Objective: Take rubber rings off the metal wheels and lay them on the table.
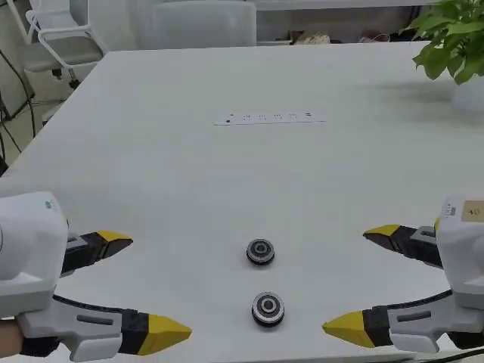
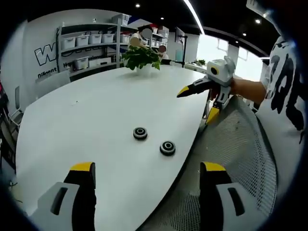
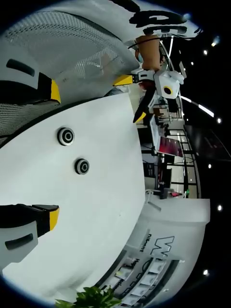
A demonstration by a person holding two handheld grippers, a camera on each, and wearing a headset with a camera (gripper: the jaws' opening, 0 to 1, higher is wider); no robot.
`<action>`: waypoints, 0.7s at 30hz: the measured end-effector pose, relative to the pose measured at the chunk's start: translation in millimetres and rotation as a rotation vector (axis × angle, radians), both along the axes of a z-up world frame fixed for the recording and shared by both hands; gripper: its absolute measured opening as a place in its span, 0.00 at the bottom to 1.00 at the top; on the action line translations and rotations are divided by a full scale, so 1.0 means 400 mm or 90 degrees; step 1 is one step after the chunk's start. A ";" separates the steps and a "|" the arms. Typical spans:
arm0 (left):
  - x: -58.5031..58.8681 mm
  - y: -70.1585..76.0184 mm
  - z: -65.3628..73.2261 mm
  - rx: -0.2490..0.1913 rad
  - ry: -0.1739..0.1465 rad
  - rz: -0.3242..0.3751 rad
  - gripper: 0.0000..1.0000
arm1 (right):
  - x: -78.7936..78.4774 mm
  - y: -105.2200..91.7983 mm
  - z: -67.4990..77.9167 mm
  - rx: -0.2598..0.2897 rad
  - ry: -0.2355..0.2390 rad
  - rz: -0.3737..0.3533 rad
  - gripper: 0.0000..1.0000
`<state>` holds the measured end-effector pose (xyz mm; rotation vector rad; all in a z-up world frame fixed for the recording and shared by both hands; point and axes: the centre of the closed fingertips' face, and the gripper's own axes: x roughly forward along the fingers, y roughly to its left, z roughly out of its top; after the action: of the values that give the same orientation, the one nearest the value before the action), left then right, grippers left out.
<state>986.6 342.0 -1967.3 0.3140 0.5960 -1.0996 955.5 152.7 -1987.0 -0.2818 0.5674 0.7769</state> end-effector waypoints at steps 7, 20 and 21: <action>0.007 -0.004 -0.003 0.000 -0.002 -0.004 0.86 | 0.011 -0.001 -0.002 0.004 0.001 0.002 0.84; 0.019 -0.011 -0.009 0.006 -0.008 -0.014 0.85 | 0.024 0.006 -0.007 0.003 -0.002 0.018 0.82; 0.020 -0.011 -0.009 0.006 -0.009 -0.014 0.84 | 0.024 0.007 -0.006 0.002 -0.004 0.020 0.82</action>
<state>994.4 337.5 -1971.0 0.3370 0.5873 -1.1154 965.3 155.5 -1989.6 -0.2898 0.5567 0.8065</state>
